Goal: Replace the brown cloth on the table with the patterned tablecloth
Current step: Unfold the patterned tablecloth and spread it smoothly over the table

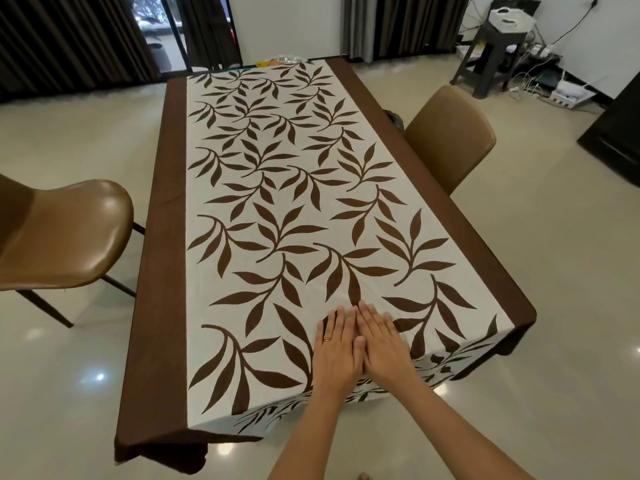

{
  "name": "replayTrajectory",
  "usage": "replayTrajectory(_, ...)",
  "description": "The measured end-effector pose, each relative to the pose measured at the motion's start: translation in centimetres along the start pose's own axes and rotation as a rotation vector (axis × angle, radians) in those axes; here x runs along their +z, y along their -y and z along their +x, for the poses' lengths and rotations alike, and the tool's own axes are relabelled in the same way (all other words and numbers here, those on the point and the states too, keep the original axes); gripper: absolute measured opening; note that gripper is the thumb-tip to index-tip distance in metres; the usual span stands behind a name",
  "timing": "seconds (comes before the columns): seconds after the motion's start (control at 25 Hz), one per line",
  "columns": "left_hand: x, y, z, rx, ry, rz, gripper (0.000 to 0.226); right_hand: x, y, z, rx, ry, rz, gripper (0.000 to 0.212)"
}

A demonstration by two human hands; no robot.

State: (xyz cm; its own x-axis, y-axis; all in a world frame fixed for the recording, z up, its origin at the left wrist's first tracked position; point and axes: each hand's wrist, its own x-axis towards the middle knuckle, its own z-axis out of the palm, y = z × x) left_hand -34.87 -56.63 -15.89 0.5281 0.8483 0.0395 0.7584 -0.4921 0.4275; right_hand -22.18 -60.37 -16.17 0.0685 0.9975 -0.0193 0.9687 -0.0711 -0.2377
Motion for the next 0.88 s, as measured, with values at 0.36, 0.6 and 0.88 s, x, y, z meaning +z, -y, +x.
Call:
replayTrajectory(0.36, 0.4, 0.2, -0.2, -0.014, 0.037, 0.126, 0.058, -2.7, -10.9, -2.4, 0.151, 0.006, 0.020, 0.069)
replayTrajectory(0.6, 2.0, -5.4, 1.8, -0.129, -0.033, 0.075, 0.060, -4.5, -10.5, -2.0, 0.059, 0.047, 0.125, 0.066)
replayTrajectory(0.88, 5.7, -9.4, 3.0, -0.199, -0.071, 0.148, 0.059, -3.3, -14.1, -2.3, -0.034, 0.058, 0.051, 0.057)
